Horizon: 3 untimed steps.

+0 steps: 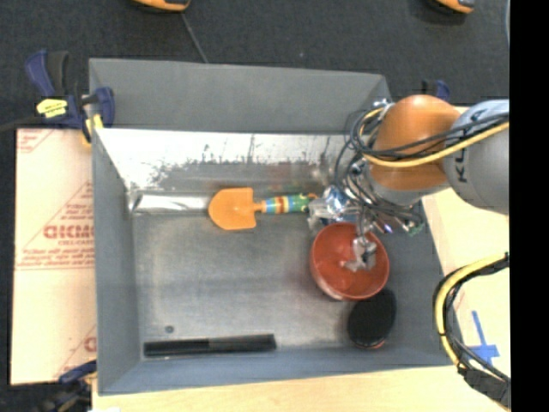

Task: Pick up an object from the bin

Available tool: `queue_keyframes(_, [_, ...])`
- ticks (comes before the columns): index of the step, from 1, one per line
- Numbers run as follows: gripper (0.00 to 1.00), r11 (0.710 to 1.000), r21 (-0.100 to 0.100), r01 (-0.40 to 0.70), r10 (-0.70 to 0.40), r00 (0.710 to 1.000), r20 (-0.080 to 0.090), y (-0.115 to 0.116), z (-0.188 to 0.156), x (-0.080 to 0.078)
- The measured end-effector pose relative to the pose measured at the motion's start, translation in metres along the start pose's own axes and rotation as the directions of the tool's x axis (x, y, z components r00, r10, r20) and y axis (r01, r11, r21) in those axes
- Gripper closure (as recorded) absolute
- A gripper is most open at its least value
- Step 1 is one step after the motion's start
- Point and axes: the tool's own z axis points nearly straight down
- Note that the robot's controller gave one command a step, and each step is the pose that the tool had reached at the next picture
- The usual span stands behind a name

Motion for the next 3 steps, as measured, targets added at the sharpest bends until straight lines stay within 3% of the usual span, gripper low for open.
queue_keyframes(1, [1.0, 0.972, 0.007, 0.236, -0.236, 0.972, 0.014, -0.025, -0.003, 0.003])
queue_keyframes(2, [1.0, 0.972, 0.007, 0.235, -0.235, 0.972, 0.014, -0.025, -0.003, 0.002])
queue_keyframes(3, [1.0, 0.969, 0.004, 0.246, -0.246, 0.969, 0.011, -0.022, -0.065, -0.004])
